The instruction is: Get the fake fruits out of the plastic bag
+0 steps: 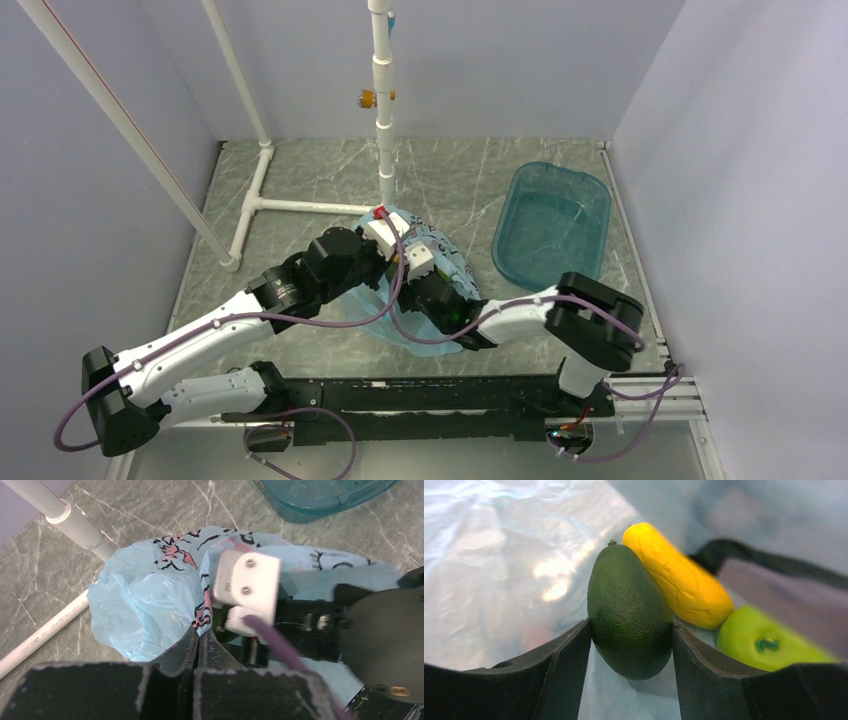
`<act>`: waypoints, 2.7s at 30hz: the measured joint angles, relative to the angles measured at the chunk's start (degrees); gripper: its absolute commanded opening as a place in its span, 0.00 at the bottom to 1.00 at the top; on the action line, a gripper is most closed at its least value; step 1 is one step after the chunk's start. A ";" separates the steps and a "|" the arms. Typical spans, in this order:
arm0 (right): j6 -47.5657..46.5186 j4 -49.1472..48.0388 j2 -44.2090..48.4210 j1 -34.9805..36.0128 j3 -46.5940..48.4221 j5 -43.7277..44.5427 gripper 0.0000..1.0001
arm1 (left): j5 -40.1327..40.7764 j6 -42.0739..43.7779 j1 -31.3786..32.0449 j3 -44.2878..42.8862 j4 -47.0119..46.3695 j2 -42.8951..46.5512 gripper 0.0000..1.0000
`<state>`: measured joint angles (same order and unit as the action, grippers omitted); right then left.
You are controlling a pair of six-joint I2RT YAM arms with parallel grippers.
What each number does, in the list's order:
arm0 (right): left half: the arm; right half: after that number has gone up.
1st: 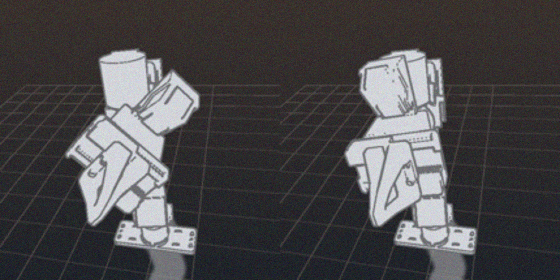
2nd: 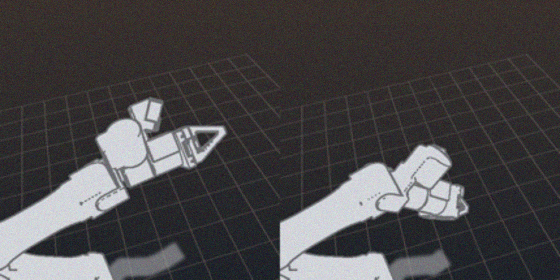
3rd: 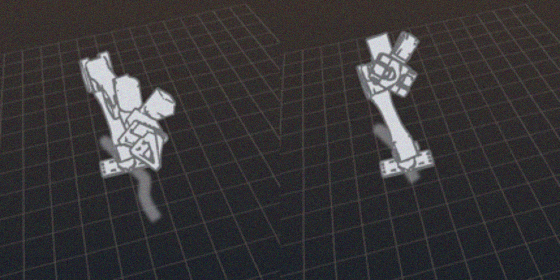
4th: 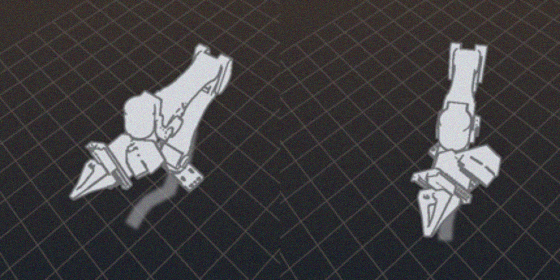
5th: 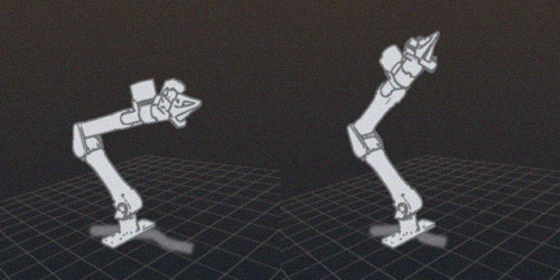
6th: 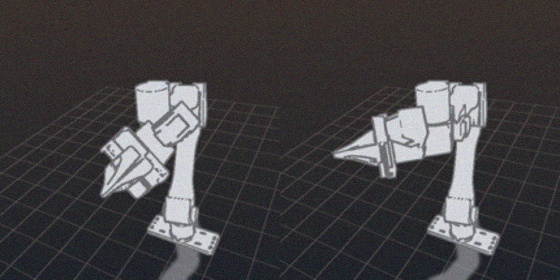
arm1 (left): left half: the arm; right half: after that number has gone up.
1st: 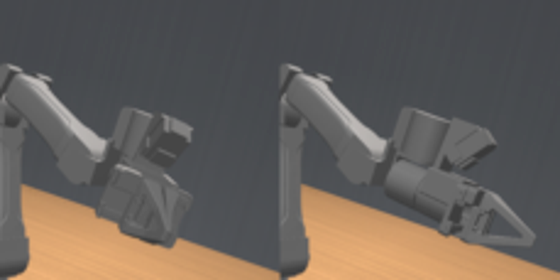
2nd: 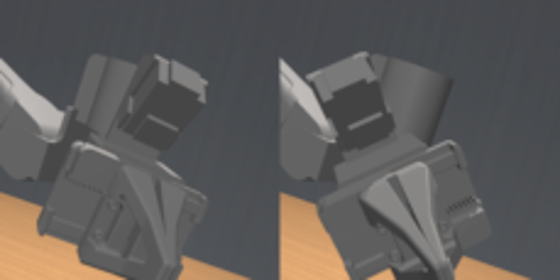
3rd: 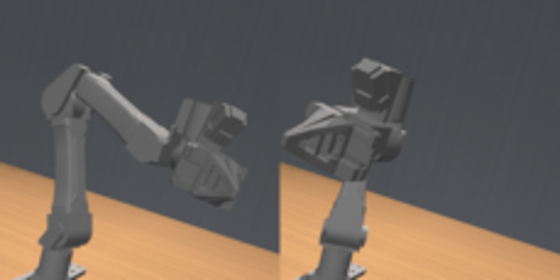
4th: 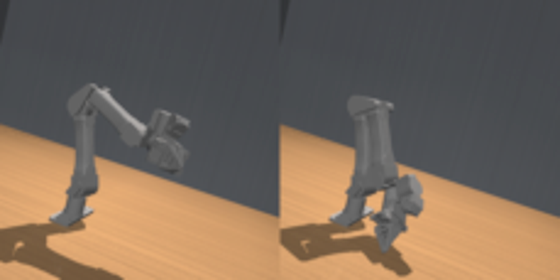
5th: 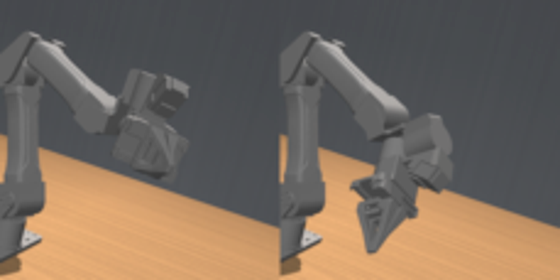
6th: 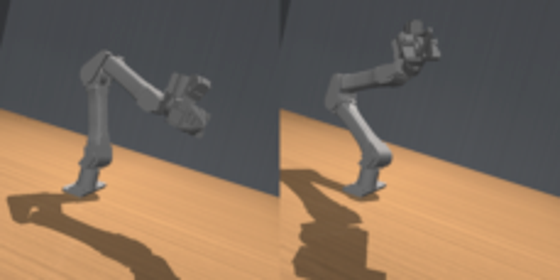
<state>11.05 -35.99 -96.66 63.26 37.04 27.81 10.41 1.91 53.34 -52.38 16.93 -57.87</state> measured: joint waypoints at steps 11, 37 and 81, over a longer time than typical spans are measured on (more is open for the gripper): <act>5.95 3.02 24.00 2.05 -11.54 -5.75 0.16 | 1.66 0.33 0.00 0.00 -0.04 1.03 0.00; 29.90 57.00 76.50 2.40 -5.22 13.94 0.00 | 7.08 1.09 0.00 0.00 0.31 1.57 0.00; 27.89 56.02 16.65 -47.56 11.02 -12.81 0.47 | 7.08 1.97 0.28 -0.02 0.52 1.55 0.00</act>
<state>38.94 20.03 -80.01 15.70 48.05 15.00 17.50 3.88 53.63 -52.40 17.45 -56.31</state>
